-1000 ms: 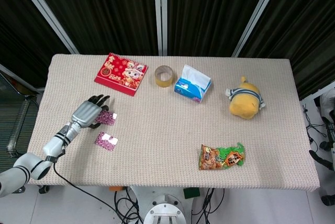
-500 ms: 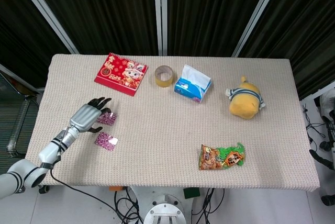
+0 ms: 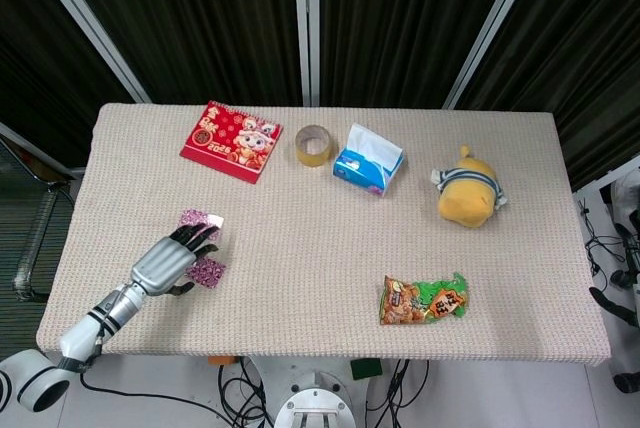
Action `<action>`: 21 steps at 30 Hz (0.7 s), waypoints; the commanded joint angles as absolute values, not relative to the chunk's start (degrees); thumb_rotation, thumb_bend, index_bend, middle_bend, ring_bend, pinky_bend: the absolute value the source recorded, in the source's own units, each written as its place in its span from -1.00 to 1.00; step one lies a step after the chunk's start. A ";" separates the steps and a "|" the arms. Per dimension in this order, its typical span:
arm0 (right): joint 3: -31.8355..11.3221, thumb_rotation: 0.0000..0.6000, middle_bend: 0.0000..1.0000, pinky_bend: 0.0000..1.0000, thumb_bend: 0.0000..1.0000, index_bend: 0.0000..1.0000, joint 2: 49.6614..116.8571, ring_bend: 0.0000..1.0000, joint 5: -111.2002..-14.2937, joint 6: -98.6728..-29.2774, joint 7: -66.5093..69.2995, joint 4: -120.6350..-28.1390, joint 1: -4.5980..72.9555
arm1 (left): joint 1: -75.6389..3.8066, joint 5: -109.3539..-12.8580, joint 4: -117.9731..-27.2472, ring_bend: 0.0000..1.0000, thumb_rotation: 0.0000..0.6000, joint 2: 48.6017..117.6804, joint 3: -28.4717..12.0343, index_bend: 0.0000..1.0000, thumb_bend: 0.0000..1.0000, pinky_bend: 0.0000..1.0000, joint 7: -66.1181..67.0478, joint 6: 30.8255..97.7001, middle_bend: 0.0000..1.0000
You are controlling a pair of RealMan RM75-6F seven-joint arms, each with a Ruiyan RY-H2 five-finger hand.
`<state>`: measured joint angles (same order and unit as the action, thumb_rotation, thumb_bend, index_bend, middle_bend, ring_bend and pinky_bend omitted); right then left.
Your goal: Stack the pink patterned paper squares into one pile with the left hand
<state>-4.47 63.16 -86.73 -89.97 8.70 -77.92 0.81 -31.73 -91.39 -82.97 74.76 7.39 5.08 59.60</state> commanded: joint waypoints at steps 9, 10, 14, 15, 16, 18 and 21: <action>-4.60 1.00 -1.00 -1.00 -0.35 -1.00 63.34 -1.00 -86.20 -89.74 9.28 -77.28 0.66 | -31.71 -90.79 -80.16 -1.00 1.00 78.17 6.90 -0.51 -0.59 -0.75 6.90 57.36 -1.00; -4.66 1.00 -1.00 -1.00 -0.35 -1.00 63.35 -1.00 -86.12 -89.73 9.37 -77.22 0.67 | -31.74 -90.79 -80.00 -1.00 1.00 78.27 6.71 -0.51 -0.59 -0.75 7.18 57.44 -1.00; -4.69 1.00 -1.00 -1.00 -0.35 -1.00 63.27 -1.00 -86.12 -89.66 9.25 -77.22 0.70 | -32.05 -90.54 -79.88 -1.00 1.00 78.34 6.35 -0.50 -0.59 -0.75 8.10 56.85 -1.00; -4.68 1.00 -1.00 -1.00 -0.35 -1.00 63.27 -1.00 -86.13 -89.62 9.20 -77.26 0.72 | -32.16 -90.41 -79.89 -1.00 1.00 78.33 6.27 -0.48 -0.59 -0.75 8.28 56.59 -1.00; -4.66 1.00 -1.00 -1.00 -0.35 -1.00 63.31 -1.00 -86.13 -89.55 9.15 -77.27 0.74 | -32.29 -90.16 -79.85 -1.00 1.00 78.36 6.17 -0.48 -0.59 -0.75 8.49 56.17 -1.00; -4.61 1.00 -1.00 -1.00 -0.35 -1.00 63.38 -1.00 -86.14 -89.43 9.11 -77.21 0.76 | -32.51 -89.67 -79.61 -1.00 1.00 78.54 6.02 -0.46 -0.59 -0.75 8.62 55.37 -1.00; -4.57 1.00 -1.00 -1.00 -0.35 -1.00 63.49 -1.00 -86.09 -89.23 9.09 -77.10 0.80 | -32.98 -88.45 -78.73 -1.00 1.00 78.93 5.76 -0.44 -0.59 -0.75 8.85 53.52 -1.00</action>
<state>-4.57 63.50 -86.10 -89.24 9.09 -77.09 0.80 -32.71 -89.01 -79.15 78.71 5.93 8.69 54.22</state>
